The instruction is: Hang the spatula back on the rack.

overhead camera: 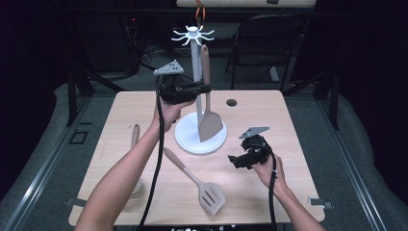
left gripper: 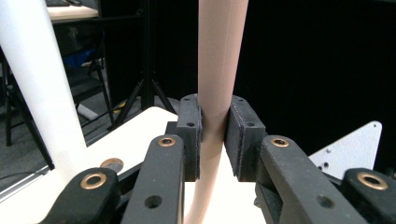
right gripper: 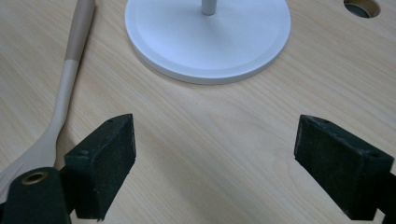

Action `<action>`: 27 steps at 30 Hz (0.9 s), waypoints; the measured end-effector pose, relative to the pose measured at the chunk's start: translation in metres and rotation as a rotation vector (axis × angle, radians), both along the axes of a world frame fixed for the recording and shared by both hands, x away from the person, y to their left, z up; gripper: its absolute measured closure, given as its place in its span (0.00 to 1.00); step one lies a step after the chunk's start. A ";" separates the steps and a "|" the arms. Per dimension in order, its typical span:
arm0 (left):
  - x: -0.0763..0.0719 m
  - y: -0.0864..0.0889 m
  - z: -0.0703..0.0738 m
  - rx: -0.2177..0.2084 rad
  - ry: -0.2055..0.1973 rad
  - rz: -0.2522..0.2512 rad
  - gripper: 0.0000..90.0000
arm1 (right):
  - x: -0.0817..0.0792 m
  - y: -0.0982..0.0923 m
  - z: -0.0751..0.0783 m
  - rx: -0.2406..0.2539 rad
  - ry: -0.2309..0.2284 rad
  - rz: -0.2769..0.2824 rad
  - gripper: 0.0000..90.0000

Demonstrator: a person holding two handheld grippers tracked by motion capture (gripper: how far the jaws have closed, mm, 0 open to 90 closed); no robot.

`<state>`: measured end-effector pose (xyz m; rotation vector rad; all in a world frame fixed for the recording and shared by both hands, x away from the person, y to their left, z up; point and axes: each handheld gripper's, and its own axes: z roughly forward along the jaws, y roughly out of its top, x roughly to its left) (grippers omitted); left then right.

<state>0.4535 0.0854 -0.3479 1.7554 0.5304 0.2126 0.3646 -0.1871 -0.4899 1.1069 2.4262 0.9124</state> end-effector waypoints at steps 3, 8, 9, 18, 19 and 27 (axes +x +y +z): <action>0.002 0.001 0.003 0.002 -0.003 0.003 0.85 | 0.000 0.000 0.000 0.003 0.002 0.001 0.14; 0.004 0.001 0.007 0.005 -0.003 0.008 0.85 | 0.000 0.000 0.000 -0.009 0.004 0.006 0.14; 0.005 0.001 0.007 0.006 -0.001 0.006 0.85 | 0.000 0.000 0.000 -0.008 0.003 0.007 0.14; 0.009 0.003 0.004 -0.015 0.007 0.009 0.85 | -0.001 0.000 0.000 -0.009 0.001 0.008 0.14; 0.009 0.004 0.004 -0.015 0.007 0.010 0.85 | -0.001 0.000 0.000 -0.010 0.002 0.009 0.14; 0.012 0.005 0.002 -0.015 0.014 0.015 0.85 | -0.001 0.000 0.000 -0.009 0.002 0.010 0.14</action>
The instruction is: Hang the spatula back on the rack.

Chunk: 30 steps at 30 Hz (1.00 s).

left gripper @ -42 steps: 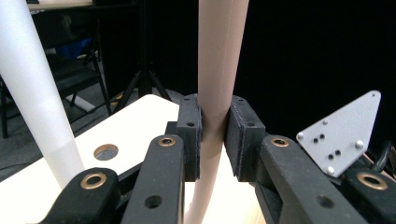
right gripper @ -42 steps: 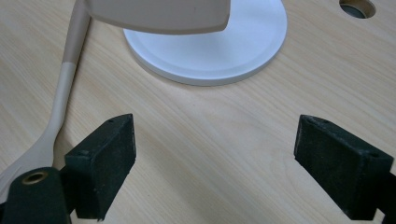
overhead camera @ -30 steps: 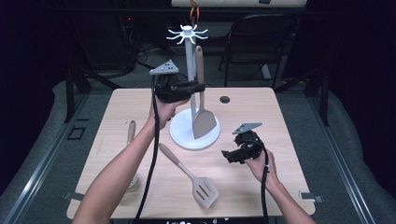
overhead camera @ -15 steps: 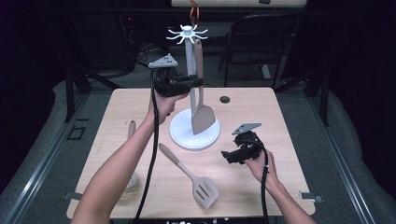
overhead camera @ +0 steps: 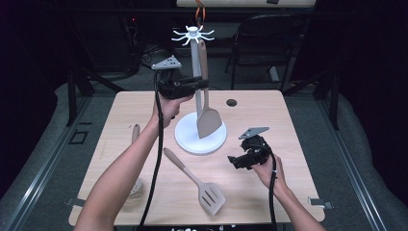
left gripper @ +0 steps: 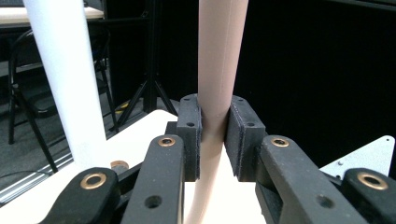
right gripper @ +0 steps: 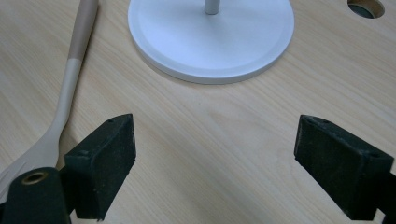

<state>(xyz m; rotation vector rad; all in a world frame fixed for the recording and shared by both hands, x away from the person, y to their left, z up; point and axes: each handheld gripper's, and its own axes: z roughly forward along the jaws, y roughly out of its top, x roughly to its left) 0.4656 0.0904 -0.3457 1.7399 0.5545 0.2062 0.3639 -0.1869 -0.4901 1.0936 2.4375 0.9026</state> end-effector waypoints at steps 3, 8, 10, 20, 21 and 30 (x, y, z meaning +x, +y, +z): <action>0.001 0.001 -0.001 -0.003 0.006 0.004 0.85 | 0.000 0.000 0.000 -0.002 -0.002 -0.003 0.14; 0.005 0.002 -0.003 -0.005 0.007 0.007 0.85 | 0.000 0.000 0.000 -0.006 -0.003 0.002 0.14; 0.005 0.003 -0.003 -0.002 0.006 0.011 0.85 | 0.000 0.000 -0.001 -0.002 -0.003 0.001 0.14; 0.011 0.006 -0.006 0.008 -0.005 0.030 0.85 | 0.001 0.000 -0.001 -0.011 0.002 0.005 0.14; 0.010 0.006 -0.007 0.013 -0.011 0.033 0.85 | 0.001 0.000 -0.002 0.000 0.001 0.002 0.14; 0.010 0.006 -0.006 0.064 -0.057 0.079 0.84 | 0.000 0.000 -0.001 -0.007 0.003 0.005 0.14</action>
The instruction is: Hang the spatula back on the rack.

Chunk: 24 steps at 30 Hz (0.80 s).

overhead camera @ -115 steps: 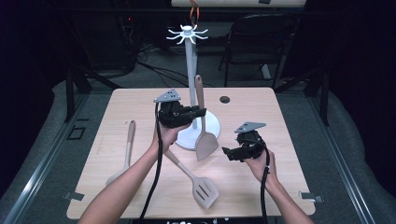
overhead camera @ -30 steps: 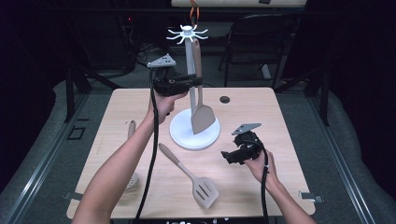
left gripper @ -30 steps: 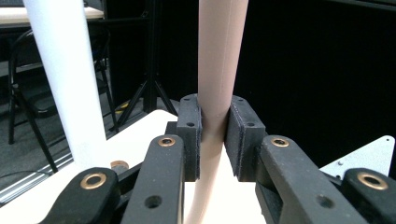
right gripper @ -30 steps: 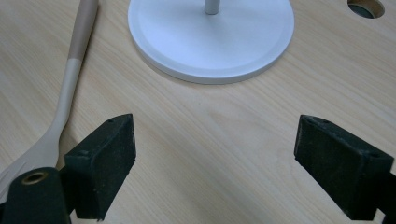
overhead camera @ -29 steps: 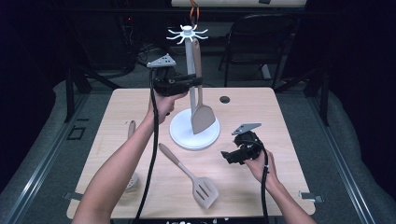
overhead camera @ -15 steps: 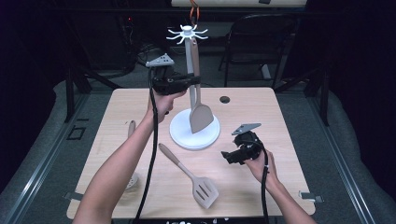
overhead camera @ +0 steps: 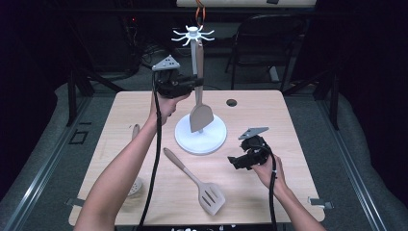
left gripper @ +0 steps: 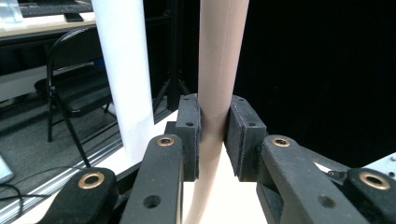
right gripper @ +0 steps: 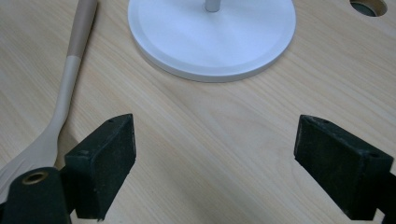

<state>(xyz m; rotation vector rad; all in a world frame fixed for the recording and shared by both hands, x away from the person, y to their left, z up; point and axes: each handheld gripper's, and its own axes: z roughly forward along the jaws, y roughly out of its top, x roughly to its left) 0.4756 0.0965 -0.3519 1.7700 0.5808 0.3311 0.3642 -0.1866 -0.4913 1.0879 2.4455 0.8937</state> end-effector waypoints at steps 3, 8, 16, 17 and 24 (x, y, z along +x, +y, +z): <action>0.000 0.000 0.001 0.020 -0.013 0.010 0.84 | 0.000 0.000 0.000 0.000 0.001 0.000 0.14; -0.001 -0.001 0.001 0.022 -0.030 0.023 0.82 | 0.000 0.000 -0.001 0.003 0.004 0.001 0.14; -0.001 0.001 0.000 0.018 -0.024 0.030 0.80 | 0.000 0.000 -0.001 -0.005 0.008 0.004 0.14; -0.001 0.001 -0.001 0.019 -0.022 0.032 0.79 | 0.000 0.000 -0.001 -0.004 0.007 0.004 0.14; -0.003 0.008 -0.005 0.012 0.013 0.056 0.64 | 0.000 0.000 0.000 -0.006 0.003 0.008 0.14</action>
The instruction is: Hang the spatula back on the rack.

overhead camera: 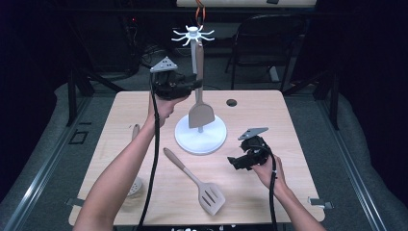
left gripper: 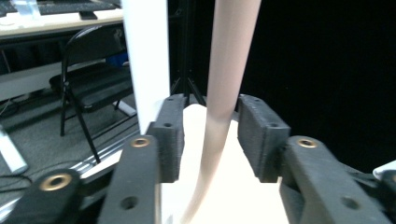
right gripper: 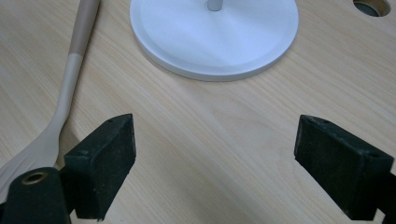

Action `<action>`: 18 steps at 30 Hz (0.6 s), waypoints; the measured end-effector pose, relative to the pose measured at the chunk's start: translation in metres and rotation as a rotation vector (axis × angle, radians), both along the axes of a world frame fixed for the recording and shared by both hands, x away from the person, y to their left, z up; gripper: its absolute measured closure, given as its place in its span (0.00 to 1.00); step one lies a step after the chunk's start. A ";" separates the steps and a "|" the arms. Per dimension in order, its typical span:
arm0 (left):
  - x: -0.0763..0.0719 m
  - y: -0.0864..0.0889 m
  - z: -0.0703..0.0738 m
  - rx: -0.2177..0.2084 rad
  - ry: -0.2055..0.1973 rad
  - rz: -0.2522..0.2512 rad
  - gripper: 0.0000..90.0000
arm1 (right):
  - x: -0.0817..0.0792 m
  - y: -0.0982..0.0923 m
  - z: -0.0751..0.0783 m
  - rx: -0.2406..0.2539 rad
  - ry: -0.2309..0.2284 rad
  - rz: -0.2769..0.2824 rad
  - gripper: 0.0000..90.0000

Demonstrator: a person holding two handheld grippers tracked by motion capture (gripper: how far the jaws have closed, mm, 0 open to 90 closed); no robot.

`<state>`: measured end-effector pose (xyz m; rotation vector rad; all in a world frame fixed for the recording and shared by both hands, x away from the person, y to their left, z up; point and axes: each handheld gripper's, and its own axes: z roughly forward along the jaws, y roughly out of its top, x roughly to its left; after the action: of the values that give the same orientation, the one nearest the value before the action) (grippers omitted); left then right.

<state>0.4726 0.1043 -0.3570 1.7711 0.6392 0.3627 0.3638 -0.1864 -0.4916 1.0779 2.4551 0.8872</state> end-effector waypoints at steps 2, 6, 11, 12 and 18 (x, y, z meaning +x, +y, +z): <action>-0.001 0.002 -0.002 0.004 0.008 0.001 0.56 | 0.000 0.000 0.000 -0.003 0.001 0.000 0.14; -0.002 0.008 -0.003 0.024 0.018 0.011 0.43 | 0.000 0.000 0.000 -0.006 0.002 -0.002 0.14; -0.007 0.014 0.003 0.060 0.014 0.013 0.29 | 0.001 0.000 -0.001 -0.008 0.010 0.006 0.14; -0.008 0.014 0.004 0.067 0.011 0.018 0.27 | 0.001 0.001 -0.002 -0.006 0.010 0.003 0.14; -0.012 0.016 0.015 0.100 0.013 0.012 0.18 | 0.001 0.001 -0.002 -0.008 0.015 0.004 0.14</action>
<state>0.4611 0.1198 -0.3421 1.8664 0.6511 0.3979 0.3649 -0.1856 -0.4935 1.0806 2.4717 0.8725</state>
